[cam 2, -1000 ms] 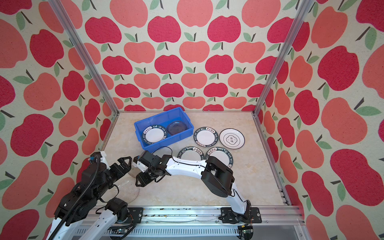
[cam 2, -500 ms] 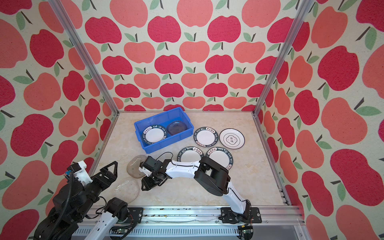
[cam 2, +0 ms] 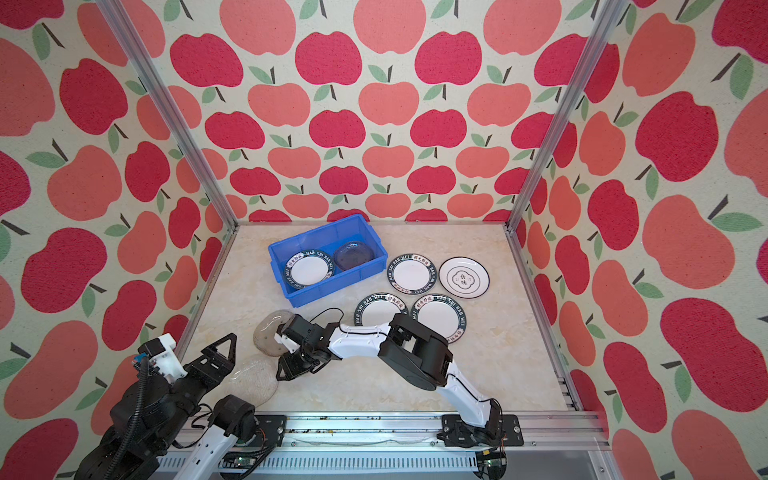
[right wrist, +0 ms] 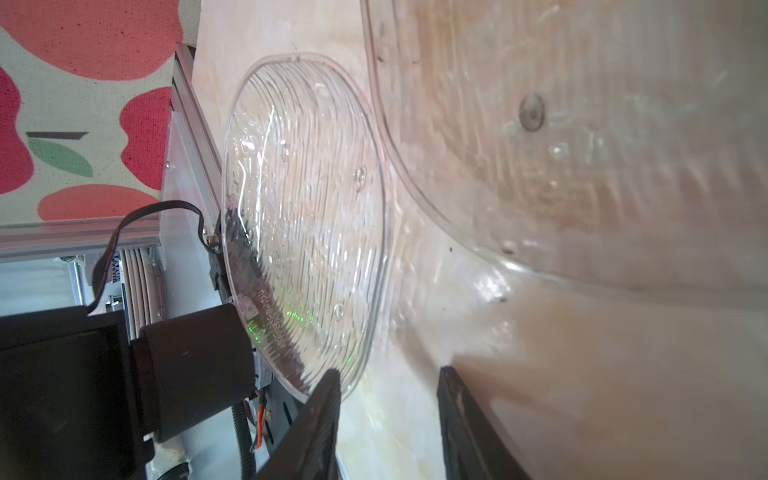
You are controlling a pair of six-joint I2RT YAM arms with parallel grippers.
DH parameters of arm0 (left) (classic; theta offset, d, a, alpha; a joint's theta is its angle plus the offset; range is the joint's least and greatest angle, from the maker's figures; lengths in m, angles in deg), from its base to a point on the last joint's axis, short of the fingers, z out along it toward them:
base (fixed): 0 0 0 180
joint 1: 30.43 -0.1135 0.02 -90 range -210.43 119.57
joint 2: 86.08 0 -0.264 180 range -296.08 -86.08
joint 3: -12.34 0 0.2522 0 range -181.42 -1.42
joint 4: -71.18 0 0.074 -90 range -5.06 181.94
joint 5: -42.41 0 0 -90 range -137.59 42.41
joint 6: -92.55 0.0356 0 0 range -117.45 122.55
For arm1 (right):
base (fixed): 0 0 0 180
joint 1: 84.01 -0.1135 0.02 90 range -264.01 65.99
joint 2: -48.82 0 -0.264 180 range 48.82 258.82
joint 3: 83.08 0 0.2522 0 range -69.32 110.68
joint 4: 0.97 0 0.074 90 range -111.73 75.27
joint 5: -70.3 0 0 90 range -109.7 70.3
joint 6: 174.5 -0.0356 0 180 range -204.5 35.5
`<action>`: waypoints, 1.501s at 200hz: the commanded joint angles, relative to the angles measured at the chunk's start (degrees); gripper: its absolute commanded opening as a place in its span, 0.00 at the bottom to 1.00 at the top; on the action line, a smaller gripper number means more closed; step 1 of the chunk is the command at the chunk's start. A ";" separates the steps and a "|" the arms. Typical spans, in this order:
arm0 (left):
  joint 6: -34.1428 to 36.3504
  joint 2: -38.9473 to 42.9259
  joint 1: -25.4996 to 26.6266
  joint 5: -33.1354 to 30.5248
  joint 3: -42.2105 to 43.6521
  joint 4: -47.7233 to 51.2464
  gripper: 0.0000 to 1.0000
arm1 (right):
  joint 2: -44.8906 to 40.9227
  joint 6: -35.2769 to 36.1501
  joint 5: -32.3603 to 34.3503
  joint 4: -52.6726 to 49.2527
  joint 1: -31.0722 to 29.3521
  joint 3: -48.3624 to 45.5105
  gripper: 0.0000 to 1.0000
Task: Place the plates into the plastic bin on the countertop
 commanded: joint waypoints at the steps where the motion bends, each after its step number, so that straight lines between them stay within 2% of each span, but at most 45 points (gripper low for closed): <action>1: -0.48 0.48 -0.26 0.92 0.68 1.12 0.99 | 2.88 -3.04 -0.54 2.21 -0.68 0.90 0.40; 71: -0.09 -0.60 -0.31 0.95 0.94 0.73 0.99 | 7.45 -3.91 -0.49 -0.73 -1.35 6.55 0.30; 132: 0.77 -2.76 -0.31 1.13 2.34 -1.52 0.99 | 5.08 -3.81 0.65 -0.79 -0.87 5.12 0.05; 138: 0.83 -3.01 -0.31 1.13 2.51 -1.92 0.99 | 4.48 -3.73 0.66 -0.79 -0.64 4.87 0.00; 188: 4.12 -8.62 -0.31 0.04 0.12 -4.91 0.99 | -2.45 -2.28 1.98 -3.05 1.11 3.04 0.00; 253: 12.17 -23.25 -0.32 1.48 -7.26 -11.42 1.00 | -12.61 2.81 6.88 -16.52 4.39 5.30 0.00; 257: 12.68 -24.10 -0.31 1.87 -7.60 -11.69 1.00 | -12.92 3.18 6.87 -17.38 6.53 5.50 0.00; 300: 15.79 -30.46 -0.31 4.93 -8.10 -15.29 1.00 | -16.46 6.91 8.13 -23.98 14.54 6.77 0.00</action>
